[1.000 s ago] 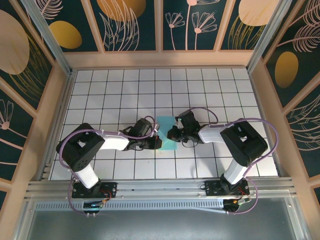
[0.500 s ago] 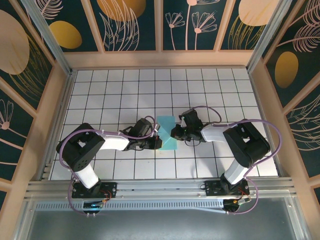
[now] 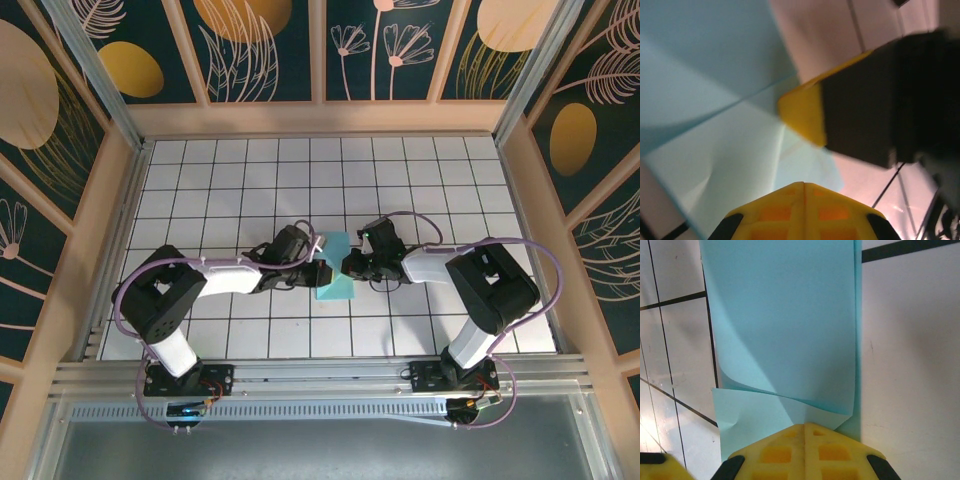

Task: Fold a paper plane with a square sheet of paper (fold left side to right side)

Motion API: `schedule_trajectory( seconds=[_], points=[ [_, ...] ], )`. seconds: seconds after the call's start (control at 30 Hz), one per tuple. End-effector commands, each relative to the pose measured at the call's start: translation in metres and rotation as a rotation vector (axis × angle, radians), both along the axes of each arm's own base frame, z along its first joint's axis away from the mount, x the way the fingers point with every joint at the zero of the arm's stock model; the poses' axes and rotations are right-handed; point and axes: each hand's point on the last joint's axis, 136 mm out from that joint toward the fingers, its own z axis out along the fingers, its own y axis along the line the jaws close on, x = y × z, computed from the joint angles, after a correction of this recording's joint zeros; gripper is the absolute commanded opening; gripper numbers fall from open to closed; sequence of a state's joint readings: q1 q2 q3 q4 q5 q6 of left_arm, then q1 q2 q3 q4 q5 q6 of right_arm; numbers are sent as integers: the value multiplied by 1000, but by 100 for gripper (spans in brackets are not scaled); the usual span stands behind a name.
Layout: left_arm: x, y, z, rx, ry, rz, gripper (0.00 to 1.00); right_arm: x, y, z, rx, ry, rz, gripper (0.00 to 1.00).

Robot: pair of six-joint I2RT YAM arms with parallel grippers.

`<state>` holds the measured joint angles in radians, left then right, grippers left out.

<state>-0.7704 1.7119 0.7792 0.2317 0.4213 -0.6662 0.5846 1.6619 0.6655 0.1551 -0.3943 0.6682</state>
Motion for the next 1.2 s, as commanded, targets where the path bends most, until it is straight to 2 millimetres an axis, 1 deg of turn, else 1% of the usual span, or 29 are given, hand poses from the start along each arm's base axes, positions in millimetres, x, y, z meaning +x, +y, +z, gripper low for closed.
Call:
schedule_trajectory(
  seconds=[0.0, 0.2, 0.4, 0.57, 0.87, 1.0, 1.17],
  points=[
    [3, -9, -7, 5, 24, -37, 0, -13, -12, -19, -45, 68, -11, 0],
    [3, -17, -14, -10, 40, -73, 0, -14, -12, -20, -47, 73, -8, 0],
    [-1, -14, -26, 5, 60, -77, 0, -15, -13, -22, -53, 79, -9, 0],
    [-8, -8, -40, 56, 70, -88, 0, -15, -14, -24, -60, 84, -11, 0],
    [-17, 5, -57, 151, 69, -118, 0, -16, -16, -28, -77, 97, -12, 0],
    [-20, 9, -60, 170, 71, -128, 0, -16, -17, -29, -86, 101, -12, 0],
    [-29, 11, -60, 181, 63, -148, 0, -17, -17, -31, -90, 104, -11, 0]
  ],
)
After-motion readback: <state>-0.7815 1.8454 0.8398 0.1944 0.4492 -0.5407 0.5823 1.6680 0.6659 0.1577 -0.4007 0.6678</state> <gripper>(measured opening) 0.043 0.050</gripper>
